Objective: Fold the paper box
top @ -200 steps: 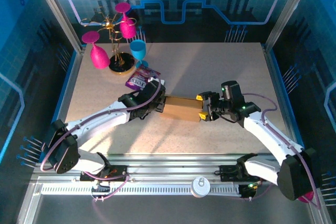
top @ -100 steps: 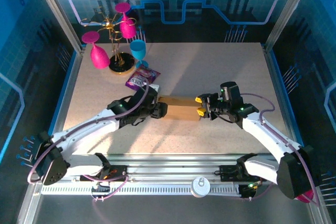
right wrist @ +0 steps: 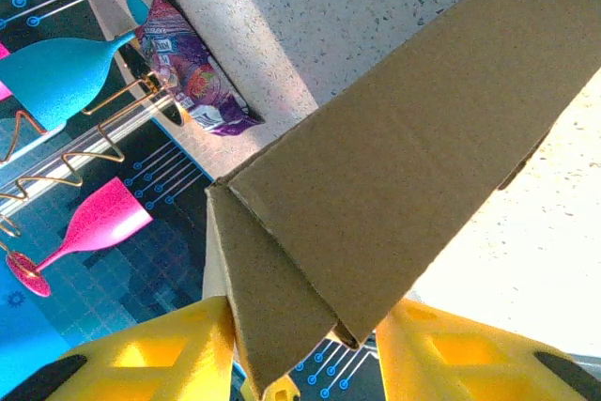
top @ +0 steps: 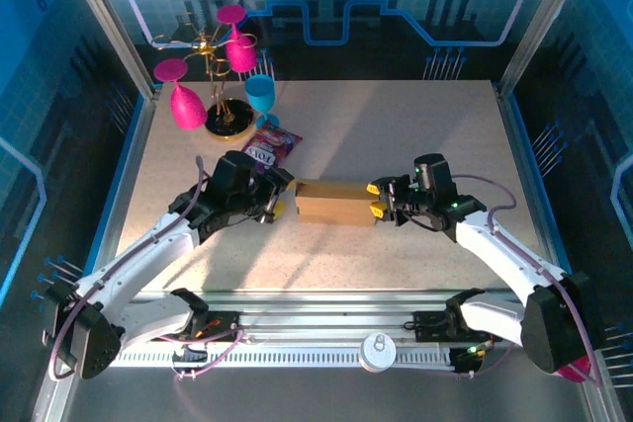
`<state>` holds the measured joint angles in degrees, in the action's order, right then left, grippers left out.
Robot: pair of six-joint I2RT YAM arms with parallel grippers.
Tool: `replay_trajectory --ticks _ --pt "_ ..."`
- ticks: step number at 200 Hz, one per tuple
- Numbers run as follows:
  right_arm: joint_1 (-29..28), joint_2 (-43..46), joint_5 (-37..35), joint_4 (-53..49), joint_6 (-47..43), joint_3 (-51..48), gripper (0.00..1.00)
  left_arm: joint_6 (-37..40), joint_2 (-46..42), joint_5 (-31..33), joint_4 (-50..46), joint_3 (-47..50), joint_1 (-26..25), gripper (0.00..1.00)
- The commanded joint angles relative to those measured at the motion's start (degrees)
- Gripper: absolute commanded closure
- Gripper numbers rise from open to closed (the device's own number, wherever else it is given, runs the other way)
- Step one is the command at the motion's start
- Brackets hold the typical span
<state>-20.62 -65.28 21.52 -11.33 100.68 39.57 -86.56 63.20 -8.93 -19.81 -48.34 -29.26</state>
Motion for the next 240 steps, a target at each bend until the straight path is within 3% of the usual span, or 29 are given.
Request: replay_trajectory --ticks 1,64,109,205,240 --pt "-0.64 -1.49 -0.83 -2.64 -0.73 -1.25 0.58 -18.04 2.6 -3.42 3.93 -0.7 0.09 0.34" --pt "-0.42 -2.86 -0.19 -1.72 -0.95 -0.4 0.58 -17.15 8.55 -6.36 -1.12 -3.91 0.37 0.33" --pt "-0.39 -3.04 -0.16 -1.52 -1.02 -0.44 0.58 -17.36 10.13 -5.36 5.77 -1.77 1.42 0.34" --pt "-0.21 -4.28 -0.09 -1.5 -2.35 -0.18 0.59 -16.22 10.12 -4.98 6.97 4.07 2.6 0.64" --pt "0.59 -4.87 -0.01 -4.01 -6.23 0.77 0.63 -16.41 9.68 -5.06 7.2 5.96 2.63 0.76"
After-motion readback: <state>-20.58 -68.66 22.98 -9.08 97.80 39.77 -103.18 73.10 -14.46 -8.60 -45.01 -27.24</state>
